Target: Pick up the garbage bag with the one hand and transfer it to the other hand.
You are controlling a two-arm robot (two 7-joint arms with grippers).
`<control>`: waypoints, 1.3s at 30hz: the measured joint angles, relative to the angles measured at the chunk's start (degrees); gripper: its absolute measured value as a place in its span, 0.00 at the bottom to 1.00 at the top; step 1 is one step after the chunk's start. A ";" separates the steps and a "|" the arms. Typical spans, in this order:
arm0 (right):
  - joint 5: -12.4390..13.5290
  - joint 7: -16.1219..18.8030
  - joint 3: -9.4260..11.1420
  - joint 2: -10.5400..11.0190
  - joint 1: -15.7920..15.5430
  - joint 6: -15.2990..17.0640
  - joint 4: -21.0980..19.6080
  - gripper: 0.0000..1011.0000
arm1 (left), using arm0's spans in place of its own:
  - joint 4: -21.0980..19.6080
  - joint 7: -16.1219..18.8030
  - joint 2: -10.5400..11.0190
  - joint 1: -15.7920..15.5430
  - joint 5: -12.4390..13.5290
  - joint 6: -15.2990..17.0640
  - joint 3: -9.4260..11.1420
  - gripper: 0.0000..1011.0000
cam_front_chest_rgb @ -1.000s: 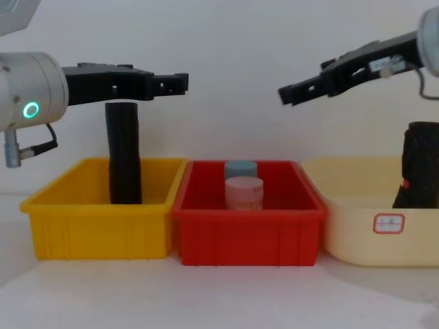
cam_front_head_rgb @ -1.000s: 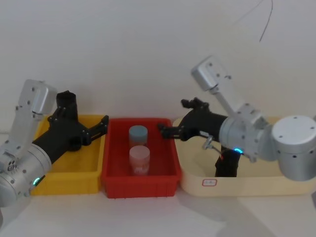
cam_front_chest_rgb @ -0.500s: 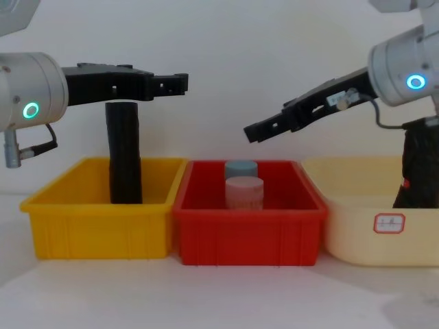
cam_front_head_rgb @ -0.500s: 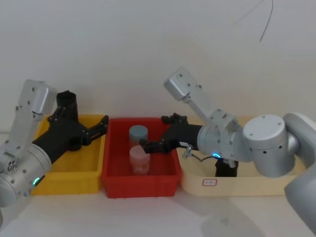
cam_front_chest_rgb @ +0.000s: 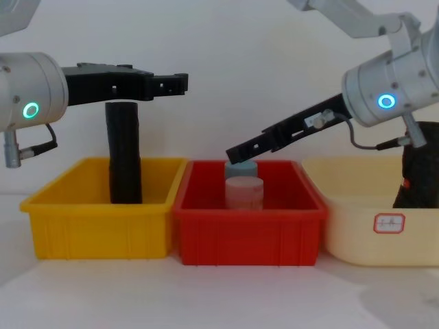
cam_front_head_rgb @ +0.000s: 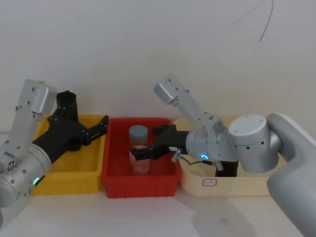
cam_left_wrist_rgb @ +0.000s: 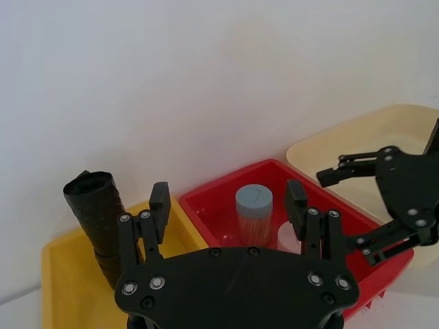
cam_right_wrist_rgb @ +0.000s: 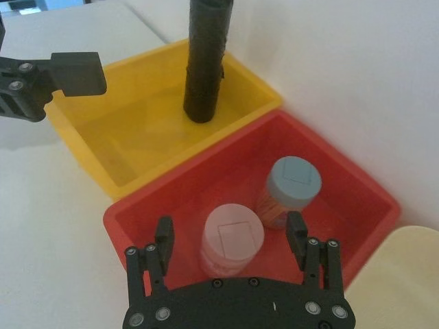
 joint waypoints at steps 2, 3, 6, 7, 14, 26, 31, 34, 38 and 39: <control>0.12 0.32 -0.12 -0.41 0.36 -0.07 0.94 0.99 | 0.00 0.00 0.00 0.00 -0.01 0.00 0.00 0.99; 0.24 0.62 -0.25 -0.77 0.70 -0.17 1.90 0.99 | 0.00 0.00 0.00 0.00 0.00 0.00 0.00 0.99; 0.40 1.09 -0.46 -1.41 1.26 -0.37 3.41 0.99 | 0.00 0.00 0.00 0.00 -0.01 0.00 0.00 0.99; 0.45 1.36 -0.59 -1.74 1.57 -0.50 4.30 0.99 | 0.00 0.00 0.00 0.00 -0.01 0.00 0.00 0.99; 0.64 2.39 -1.04 -3.26 3.05 -1.55 8.29 0.99 | 0.00 -0.01 0.00 -0.01 -0.01 0.00 0.00 0.99; 0.48 3.43 -1.36 -5.52 5.08 -4.18 14.92 0.99 | 0.00 -0.01 0.00 0.00 -0.01 0.00 0.00 0.99; 0.30 3.69 -1.30 -6.05 5.52 -5.01 17.02 0.99 | 0.00 -0.01 0.00 -0.01 -0.01 0.00 0.00 0.99; 0.19 3.77 -1.20 -6.23 5.62 -5.41 18.04 0.99 | 0.00 -0.01 0.00 -0.01 -0.01 0.00 0.00 0.99; 0.06 3.90 -0.99 -6.37 5.74 -5.84 19.16 0.99 | 0.00 -0.01 0.00 -0.01 0.00 0.00 0.00 0.99; 0.05 3.94 -0.94 -6.40 5.74 -5.92 19.38 0.99 | 0.00 -0.01 0.00 -0.01 -0.01 0.00 0.00 0.99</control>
